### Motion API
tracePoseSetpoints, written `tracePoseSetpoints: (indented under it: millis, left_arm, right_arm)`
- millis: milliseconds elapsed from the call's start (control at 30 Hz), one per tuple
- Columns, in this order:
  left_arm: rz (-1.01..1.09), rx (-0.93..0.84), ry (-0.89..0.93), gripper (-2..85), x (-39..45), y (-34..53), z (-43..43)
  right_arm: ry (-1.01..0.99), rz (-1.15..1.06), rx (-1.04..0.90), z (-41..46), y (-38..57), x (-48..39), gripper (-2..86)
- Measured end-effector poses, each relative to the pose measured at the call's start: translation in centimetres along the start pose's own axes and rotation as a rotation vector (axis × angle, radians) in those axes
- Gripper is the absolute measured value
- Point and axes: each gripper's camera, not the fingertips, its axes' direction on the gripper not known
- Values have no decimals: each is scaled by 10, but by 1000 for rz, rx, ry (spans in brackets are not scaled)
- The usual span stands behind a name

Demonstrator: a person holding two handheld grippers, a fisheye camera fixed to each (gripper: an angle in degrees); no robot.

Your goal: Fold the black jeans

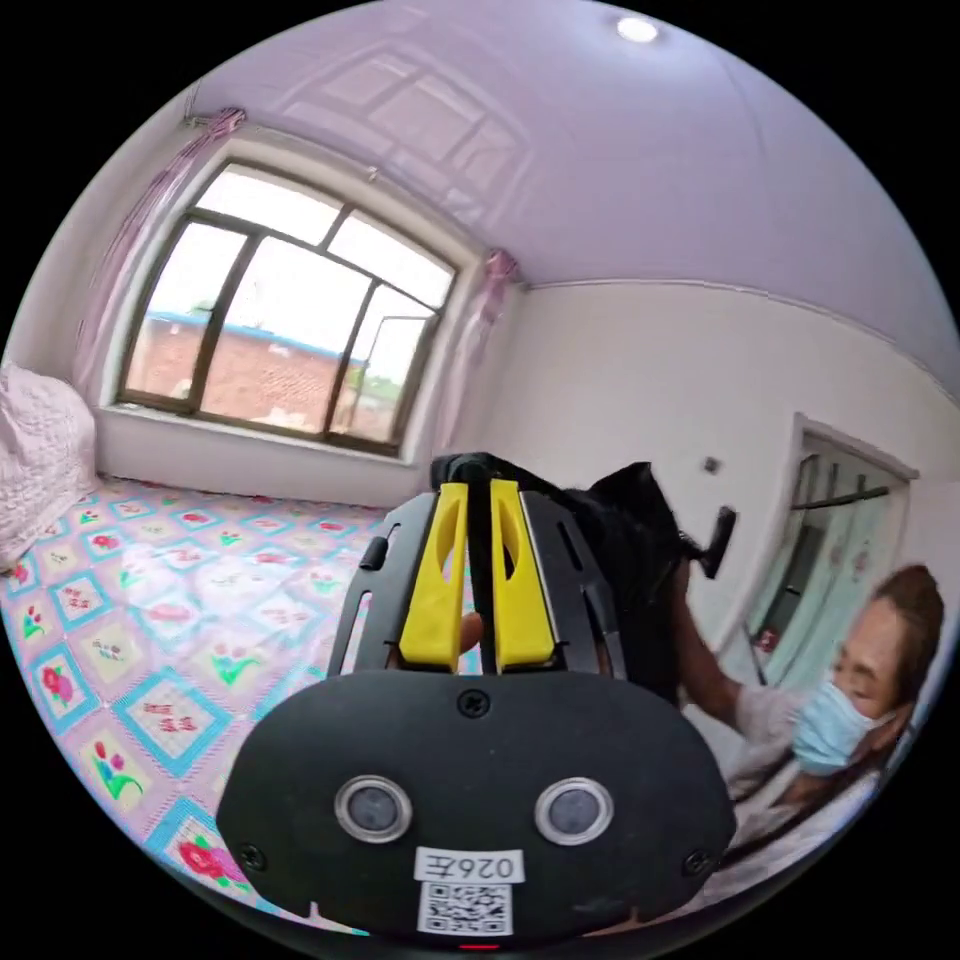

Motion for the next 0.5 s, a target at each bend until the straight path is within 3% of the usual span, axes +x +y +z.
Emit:
tracePoseSetpoints:
  millis: [67, 100, 133, 167, 300, 500]
  left_arm:
    - [-67, -185, -313, 26, -103, -20, 104]
    - [-113, -226, -407, 18, -125, -19, 121]
    - [-204, -185, -571, 1, -153, -6, 138]
    - [-209, -111, -576, -3, -172, 16, 146]
    - [-305, -285, -430, -8, -245, 90, 179]
    - [-430, -501, -253, -10, -275, 241, 170]
  right_arm:
    - [35, 55, -131, 134, 6, 44, -6]
    - [77, 110, -320, 229, 20, 73, -4]
    - [102, 152, -428, 271, 32, 86, -5]
    - [131, 223, -595, 331, 61, 107, -8]
    - [-15, 290, -551, 376, 170, 127, -9]
    - [-278, 387, -492, 304, 318, 141, -9]
